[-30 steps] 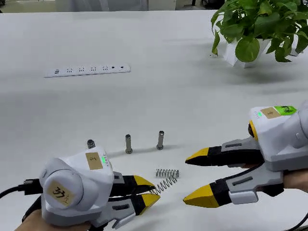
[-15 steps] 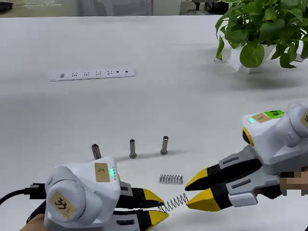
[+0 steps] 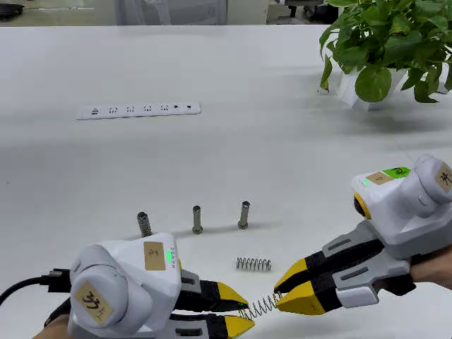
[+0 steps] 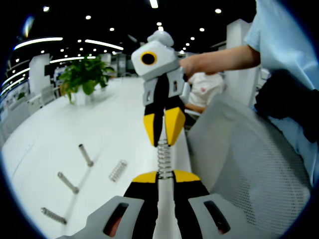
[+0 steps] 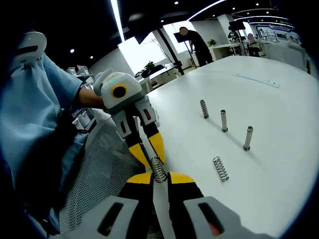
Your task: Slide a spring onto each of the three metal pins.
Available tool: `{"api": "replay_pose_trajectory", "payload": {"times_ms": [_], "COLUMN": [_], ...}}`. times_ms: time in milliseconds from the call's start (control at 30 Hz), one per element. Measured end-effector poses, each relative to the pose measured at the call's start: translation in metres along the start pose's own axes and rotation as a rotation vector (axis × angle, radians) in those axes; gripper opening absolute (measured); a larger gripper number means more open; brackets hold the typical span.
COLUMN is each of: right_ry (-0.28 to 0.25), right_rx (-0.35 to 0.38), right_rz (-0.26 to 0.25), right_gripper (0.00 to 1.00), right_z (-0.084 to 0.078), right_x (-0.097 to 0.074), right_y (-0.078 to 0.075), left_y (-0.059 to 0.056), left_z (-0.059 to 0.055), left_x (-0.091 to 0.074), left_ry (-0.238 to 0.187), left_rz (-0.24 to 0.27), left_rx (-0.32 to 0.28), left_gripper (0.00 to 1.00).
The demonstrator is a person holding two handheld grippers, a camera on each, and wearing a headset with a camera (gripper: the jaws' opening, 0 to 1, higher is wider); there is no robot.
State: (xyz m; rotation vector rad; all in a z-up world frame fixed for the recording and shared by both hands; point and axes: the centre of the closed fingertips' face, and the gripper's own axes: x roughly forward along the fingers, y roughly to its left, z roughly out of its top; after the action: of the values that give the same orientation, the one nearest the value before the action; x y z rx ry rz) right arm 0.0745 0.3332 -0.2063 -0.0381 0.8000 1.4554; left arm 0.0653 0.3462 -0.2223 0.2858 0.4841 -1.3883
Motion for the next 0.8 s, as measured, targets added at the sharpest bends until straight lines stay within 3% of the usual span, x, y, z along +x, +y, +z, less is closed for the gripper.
{"api": "replay_pose_trajectory", "payload": {"times_ms": [500, 800], "right_ry": [0.019, 0.011], "right_rx": [-0.01, -0.011], "right_rz": [-0.003, 0.0], "right_gripper": [0.13, 0.13], "right_z": [-0.0009, 0.0032], "right_x": [-0.0009, -0.0016], "right_y": [0.0022, 0.0019], "left_y": [0.0005, 0.001], "left_z": [0.0044, 0.0026], "left_x": [-0.0039, -0.003], "left_ry": [-0.016, -0.005], "left_rz": [0.009, 0.004], "left_rx": [-0.001, 0.006], "left_gripper": [0.1, 0.1]}}
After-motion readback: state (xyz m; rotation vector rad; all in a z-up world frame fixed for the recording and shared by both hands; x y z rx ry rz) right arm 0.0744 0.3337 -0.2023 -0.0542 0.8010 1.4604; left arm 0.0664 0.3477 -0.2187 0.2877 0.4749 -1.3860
